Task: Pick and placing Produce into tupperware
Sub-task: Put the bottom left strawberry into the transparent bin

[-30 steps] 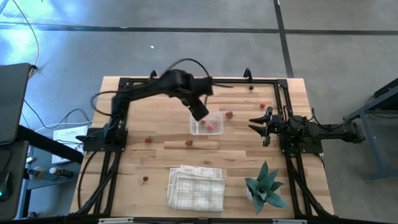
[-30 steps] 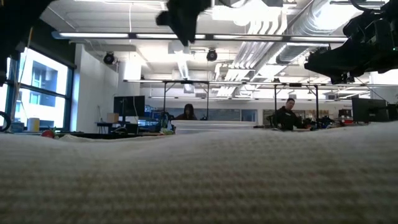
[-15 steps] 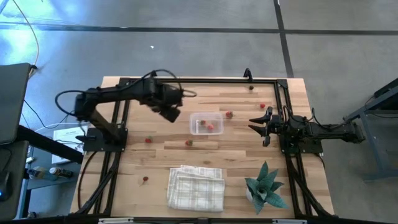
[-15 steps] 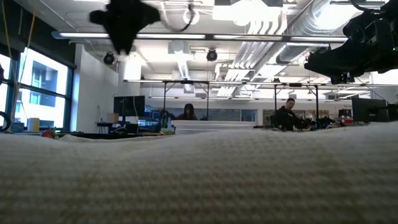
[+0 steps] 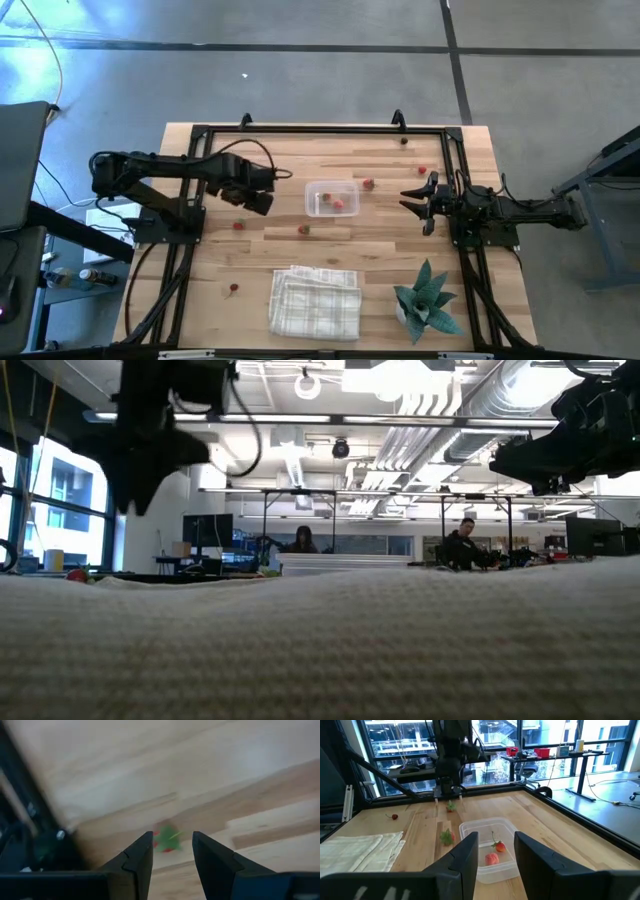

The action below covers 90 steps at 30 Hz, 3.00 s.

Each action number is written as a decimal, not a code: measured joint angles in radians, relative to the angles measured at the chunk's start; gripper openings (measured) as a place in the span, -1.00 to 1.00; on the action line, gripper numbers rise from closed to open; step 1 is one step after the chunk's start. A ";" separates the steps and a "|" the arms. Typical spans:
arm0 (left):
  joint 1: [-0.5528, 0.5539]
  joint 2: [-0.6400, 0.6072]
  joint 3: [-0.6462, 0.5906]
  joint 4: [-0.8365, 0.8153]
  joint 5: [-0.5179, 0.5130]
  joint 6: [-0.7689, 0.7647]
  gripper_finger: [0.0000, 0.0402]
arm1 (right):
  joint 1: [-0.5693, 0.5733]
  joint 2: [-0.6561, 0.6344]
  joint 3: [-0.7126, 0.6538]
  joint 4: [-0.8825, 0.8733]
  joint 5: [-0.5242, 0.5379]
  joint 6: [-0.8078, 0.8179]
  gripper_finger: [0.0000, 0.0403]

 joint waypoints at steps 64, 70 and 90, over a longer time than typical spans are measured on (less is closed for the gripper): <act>-0.092 -0.278 -0.421 0.317 0.147 0.667 -0.37 | 0.000 0.000 0.000 0.000 0.000 0.044 -0.42; -0.092 -0.262 -0.424 0.324 0.133 0.669 -0.37 | 0.000 0.000 0.000 0.000 0.000 0.044 -0.42; -0.092 -0.070 -0.426 0.430 0.152 0.721 -0.37 | 0.000 0.000 0.000 0.000 0.000 0.044 -0.42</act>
